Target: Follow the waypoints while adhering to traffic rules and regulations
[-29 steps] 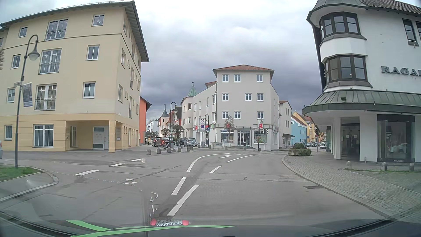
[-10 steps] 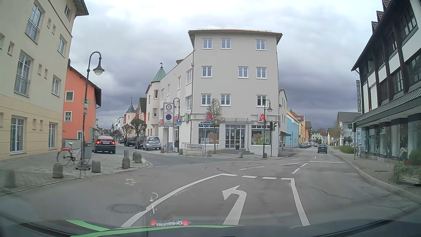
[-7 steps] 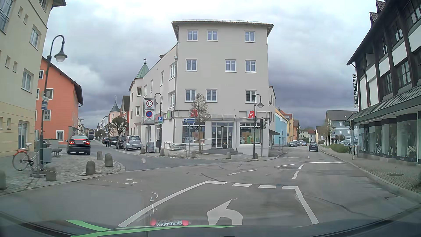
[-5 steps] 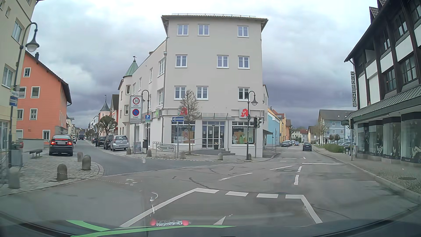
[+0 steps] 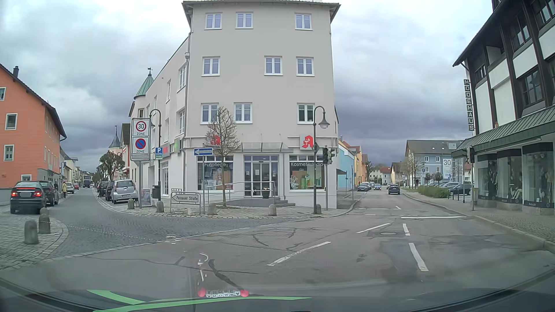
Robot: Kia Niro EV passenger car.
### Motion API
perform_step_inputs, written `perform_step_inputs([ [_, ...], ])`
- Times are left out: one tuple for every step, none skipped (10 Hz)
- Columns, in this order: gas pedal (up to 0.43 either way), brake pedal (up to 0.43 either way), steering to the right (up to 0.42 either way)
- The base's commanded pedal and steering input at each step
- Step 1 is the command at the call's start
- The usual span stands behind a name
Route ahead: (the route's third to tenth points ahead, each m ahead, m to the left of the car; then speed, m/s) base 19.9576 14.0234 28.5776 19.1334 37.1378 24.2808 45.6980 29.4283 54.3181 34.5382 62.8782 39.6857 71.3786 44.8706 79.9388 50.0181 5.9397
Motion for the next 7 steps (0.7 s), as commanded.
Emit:
perform_step_inputs([
  [0.000, 0.195, -0.080],
  [0.000, 0.195, -0.124],
  [0.000, 0.177, -0.160],
  [0.000, 0.165, -0.190],
  [0.000, 0.146, -0.226],
  [0.000, 0.098, -0.265],
  [0.000, 0.018, -0.292],
])
